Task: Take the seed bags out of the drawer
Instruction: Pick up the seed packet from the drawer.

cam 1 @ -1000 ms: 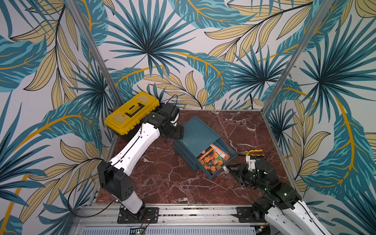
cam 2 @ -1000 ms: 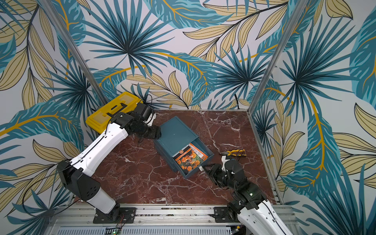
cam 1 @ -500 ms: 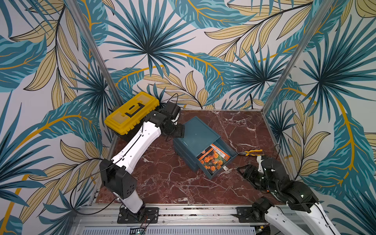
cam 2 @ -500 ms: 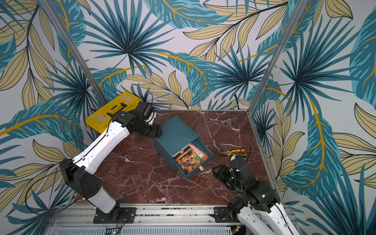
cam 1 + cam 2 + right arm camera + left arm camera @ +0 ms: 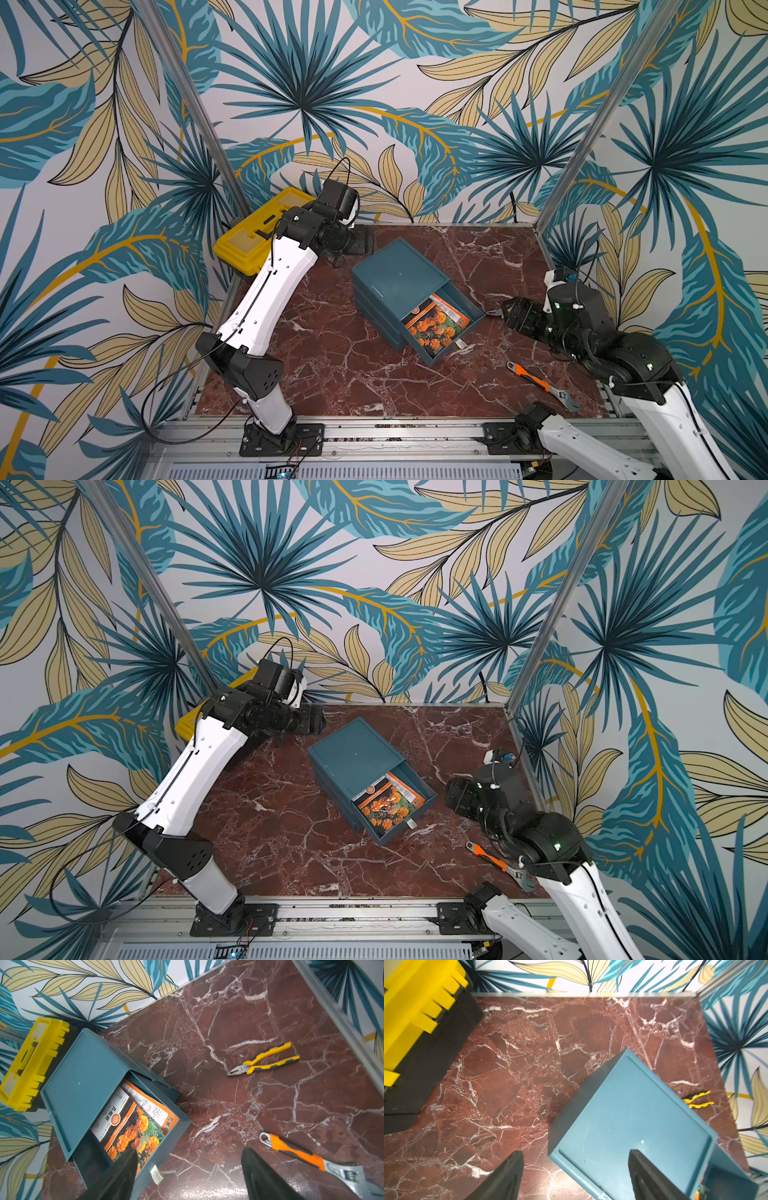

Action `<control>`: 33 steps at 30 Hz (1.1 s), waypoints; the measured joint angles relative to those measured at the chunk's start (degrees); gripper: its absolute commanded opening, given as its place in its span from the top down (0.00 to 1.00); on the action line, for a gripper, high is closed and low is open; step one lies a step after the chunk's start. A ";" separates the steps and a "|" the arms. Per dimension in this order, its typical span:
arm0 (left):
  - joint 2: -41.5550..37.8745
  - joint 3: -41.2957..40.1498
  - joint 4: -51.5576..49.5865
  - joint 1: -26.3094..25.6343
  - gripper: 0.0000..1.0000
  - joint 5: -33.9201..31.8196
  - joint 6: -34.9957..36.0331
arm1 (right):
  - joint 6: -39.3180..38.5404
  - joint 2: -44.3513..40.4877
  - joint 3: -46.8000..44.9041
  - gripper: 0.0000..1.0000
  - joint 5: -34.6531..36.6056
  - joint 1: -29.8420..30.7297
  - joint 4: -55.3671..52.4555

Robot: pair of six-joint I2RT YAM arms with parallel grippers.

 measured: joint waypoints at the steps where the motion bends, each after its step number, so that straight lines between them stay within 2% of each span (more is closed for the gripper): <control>1: -0.35 0.04 -0.33 0.13 0.17 0.28 -0.42 | -1.88 2.08 2.16 0.17 -0.26 0.00 -0.02; 4: -1.99 -0.57 -1.66 0.24 0.17 1.46 -2.51 | -7.26 8.79 8.79 0.19 -2.95 0.00 0.17; 7: -6.49 -5.68 -1.55 0.28 0.17 3.30 -5.40 | -11.63 15.80 14.43 0.22 -7.93 0.00 0.55; 10: -12.81 -14.08 -0.39 0.28 0.17 5.88 -9.27 | -14.86 21.68 17.35 0.32 -13.66 0.00 0.98; 14: -21.57 -27.89 4.70 0.24 0.16 9.70 -16.35 | -17.99 26.75 17.68 0.37 -20.46 0.00 0.94; 19: -25.83 -40.72 13.07 -0.02 0.16 12.83 -24.74 | -21.44 27.89 15.69 0.43 -26.03 0.00 0.87; 25: -23.15 -43.41 20.41 -0.31 0.16 14.73 -29.64 | -24.57 28.46 13.40 0.46 -29.49 0.00 0.68; 33: -19.56 -43.39 24.63 -0.55 0.18 15.89 -31.26 | -27.63 30.93 11.69 0.47 -30.62 0.04 0.48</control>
